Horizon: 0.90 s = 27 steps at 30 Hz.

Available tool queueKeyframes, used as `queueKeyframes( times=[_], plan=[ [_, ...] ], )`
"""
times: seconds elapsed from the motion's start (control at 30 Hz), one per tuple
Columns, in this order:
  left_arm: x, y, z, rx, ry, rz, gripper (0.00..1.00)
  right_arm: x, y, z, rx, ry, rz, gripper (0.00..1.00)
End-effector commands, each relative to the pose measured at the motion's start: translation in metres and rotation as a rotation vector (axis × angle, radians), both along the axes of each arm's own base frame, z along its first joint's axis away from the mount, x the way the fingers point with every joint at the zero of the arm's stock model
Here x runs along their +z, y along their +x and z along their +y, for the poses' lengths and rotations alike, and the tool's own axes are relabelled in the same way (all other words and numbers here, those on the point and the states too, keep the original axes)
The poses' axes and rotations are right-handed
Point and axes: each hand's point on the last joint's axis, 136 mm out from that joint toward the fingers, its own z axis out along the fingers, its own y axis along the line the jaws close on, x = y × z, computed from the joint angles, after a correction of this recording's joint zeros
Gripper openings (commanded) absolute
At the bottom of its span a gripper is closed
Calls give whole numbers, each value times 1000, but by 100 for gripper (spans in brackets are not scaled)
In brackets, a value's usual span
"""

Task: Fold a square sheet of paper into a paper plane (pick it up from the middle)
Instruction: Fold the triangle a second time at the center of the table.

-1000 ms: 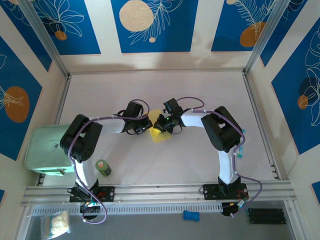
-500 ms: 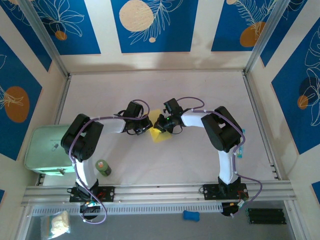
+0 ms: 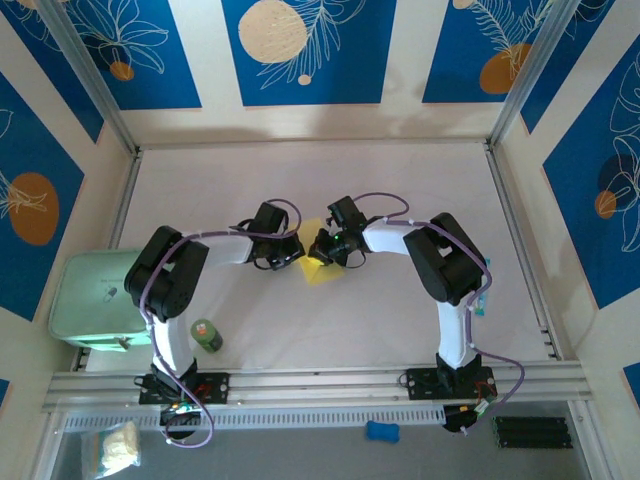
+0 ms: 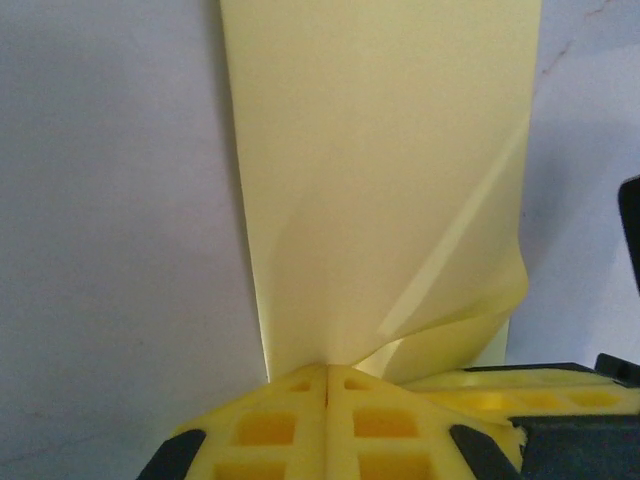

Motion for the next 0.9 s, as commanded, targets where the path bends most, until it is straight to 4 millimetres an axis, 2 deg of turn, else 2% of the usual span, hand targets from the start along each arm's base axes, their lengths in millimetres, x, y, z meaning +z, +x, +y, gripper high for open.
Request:
queueKeyframes(
  times=[0.0, 0.33, 0.57, 0.7, 0.87],
  plan=[
    [-26, -18, 11, -51, 107, 75, 0, 18, 4, -6, 39, -31, -72, 1],
    [-24, -14, 4, -101, 97, 63, 0, 5, 9, -22, 37, -64, -94, 1],
    [-18, -7, 0, -121, 88, 37, 0, -15, -1, -36, 0, -99, -45, 1],
    [-4, 1, -8, -132, 44, -3, 0, -29, -9, -43, -29, -119, -8, 1],
    [29, 10, -18, -124, -30, -63, 6, -41, -18, -49, -54, -145, 27, 1]
  ],
)
